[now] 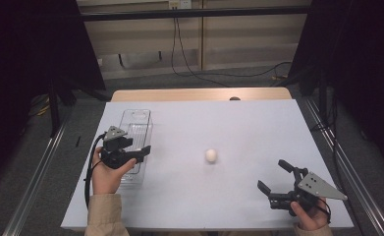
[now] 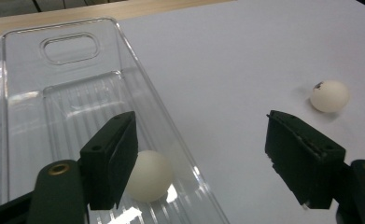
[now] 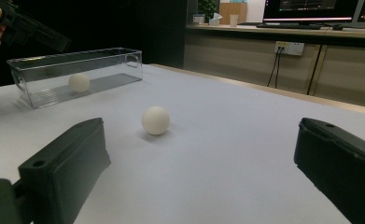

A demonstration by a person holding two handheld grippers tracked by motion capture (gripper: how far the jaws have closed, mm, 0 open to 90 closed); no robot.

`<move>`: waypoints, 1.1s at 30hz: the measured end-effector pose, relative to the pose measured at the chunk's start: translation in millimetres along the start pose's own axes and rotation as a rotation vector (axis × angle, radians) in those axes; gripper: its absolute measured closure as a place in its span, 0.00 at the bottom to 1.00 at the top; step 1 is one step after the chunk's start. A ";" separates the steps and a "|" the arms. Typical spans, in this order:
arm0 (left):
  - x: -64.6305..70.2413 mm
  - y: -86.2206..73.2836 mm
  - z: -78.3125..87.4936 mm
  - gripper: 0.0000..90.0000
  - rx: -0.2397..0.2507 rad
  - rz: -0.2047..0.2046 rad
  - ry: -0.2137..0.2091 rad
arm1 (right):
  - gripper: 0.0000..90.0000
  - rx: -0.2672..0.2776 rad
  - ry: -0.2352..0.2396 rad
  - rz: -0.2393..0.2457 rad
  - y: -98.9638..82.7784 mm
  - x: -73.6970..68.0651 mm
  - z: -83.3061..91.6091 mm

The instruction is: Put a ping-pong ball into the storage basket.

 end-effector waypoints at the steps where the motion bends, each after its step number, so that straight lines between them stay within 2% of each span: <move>1: 1.6 0.6 0.0 0.28 0.000 0.002 -0.008 | 0.02 -0.001 0.000 0.001 0.1 0.0 0.1; 11: 14.8 5.5 -1.6 0.23 0.007 -0.012 -0.052 | 0.02 0.000 0.002 0.001 0.1 -0.1 -0.1; 23: 26.9 8.1 -5.9 0.20 0.016 -0.019 -0.065 | 0.02 -0.001 0.001 0.001 0.1 0.1 0.0; 33: 38.3 9.5 -9.7 0.18 0.016 -0.029 -0.094 | 0.02 -0.001 0.002 0.001 0.0 -0.1 -0.2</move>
Point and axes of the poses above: each handheld gripper's, and its own axes: z roughly backward along the jaws, y roughly out of its top, x roughly to its right, the point moved 1 cm from there along -z, roughly forward along the jaws, and after that the axes turned 13 degrees about y, right-handed, at the moved point
